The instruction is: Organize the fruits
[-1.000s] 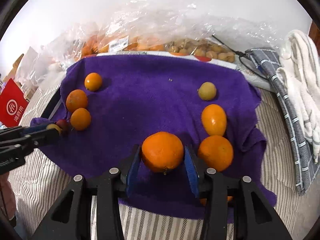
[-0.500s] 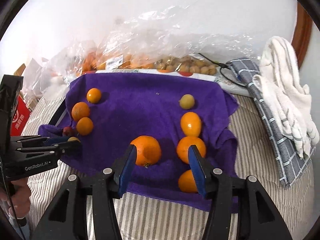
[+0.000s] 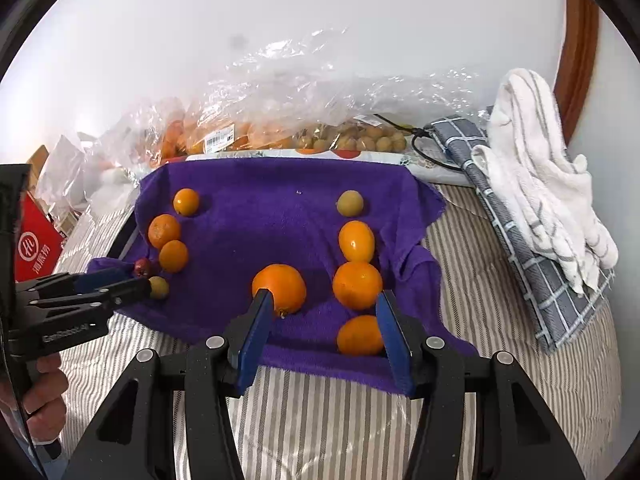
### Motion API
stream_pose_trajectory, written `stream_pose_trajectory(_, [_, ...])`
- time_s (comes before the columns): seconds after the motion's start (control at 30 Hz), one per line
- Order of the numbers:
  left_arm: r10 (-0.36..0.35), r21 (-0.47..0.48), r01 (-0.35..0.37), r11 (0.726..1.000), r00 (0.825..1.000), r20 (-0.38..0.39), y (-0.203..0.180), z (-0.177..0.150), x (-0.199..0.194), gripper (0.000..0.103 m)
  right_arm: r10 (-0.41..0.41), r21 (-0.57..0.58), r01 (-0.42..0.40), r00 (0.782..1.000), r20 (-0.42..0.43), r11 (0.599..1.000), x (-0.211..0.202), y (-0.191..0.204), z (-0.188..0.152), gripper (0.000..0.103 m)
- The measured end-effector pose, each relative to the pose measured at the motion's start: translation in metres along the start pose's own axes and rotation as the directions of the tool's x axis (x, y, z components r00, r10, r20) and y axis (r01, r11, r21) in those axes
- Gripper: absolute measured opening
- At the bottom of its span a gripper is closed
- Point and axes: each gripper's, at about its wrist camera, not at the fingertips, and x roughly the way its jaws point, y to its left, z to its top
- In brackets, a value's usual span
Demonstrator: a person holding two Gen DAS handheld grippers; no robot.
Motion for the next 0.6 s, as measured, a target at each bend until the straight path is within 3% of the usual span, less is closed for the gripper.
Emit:
stream_pose_trajectory(0.13, [0.056,0.042,-0.06,0.997,0.996,0.074,-0.009,-0.009,-0.034,0.052,-0.008,0.033,0.008,1.0,0.012,0.999,-0.02,-0.004,-0.007,0.053])
stream_pose_trajectory(0.33, [0.095,0.029,-0.101,0.995,0.985,0.146,-0.012,-0.024,-0.079,0.062,0.016,0.096,-0.018,1.0,0.018,0.995,-0.053,-0.016,-0.02,0.053])
stream_pose_trajectory(0.47, [0.127,0.019,-0.133,0.991,0.971,0.203,-0.017,-0.038,-0.108,0.07,-0.002,0.094,-0.002,0.999,0.043,0.996,-0.077,-0.018,-0.033,0.08])
stream_pose_trajectory(0.6, [0.162,0.012,-0.171,0.985,0.953,0.255,-0.025,-0.049,-0.126,0.081,-0.014,0.08,0.008,0.997,0.08,0.997,-0.099,-0.018,-0.046,0.087])
